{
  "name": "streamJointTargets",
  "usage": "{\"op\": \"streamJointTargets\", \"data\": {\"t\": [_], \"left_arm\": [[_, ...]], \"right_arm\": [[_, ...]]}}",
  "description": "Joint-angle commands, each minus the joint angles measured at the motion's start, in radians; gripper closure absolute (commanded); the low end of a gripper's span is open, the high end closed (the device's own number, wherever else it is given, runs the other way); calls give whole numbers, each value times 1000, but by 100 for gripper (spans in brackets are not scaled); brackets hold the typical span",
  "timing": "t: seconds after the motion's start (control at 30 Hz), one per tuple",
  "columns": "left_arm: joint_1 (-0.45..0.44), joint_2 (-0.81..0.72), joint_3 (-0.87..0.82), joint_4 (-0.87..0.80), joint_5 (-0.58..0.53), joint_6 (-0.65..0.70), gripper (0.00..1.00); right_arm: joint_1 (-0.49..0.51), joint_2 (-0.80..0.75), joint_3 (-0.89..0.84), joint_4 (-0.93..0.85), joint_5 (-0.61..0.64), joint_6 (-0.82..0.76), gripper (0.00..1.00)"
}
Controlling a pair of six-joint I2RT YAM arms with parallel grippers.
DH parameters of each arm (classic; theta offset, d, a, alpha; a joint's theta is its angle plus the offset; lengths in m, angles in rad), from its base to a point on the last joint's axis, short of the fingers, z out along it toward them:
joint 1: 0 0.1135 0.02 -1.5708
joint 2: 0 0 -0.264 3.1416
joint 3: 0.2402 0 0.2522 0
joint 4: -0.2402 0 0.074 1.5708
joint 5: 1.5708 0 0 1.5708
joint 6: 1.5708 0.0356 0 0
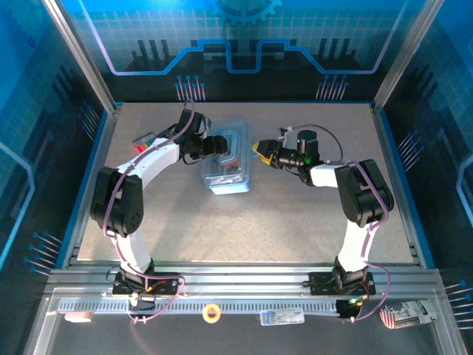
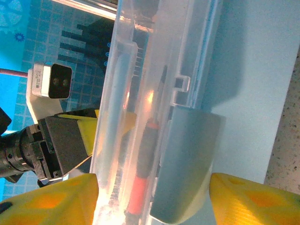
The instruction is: Pack the tool kit
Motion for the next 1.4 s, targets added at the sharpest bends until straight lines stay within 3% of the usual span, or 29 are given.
{"op": "streamJointTargets", "data": {"t": [0.0,0.4,0.87,1.37], "left_arm": [[-5,96,-41,-148,-4,-13,34],[-15,126,-27,-151,-8,-18,35],[-15,124,-28,-147,-3,-10,35],[-15,130,-32,-141,0,-15,35]], "right_arm": [[12,-27,44,-58,7,-38,36],[42,-28,118,-182,45,-98,40],[48,37,138,-234,80,-114,55],[48,49,116,-266,81,-172,46]]}}
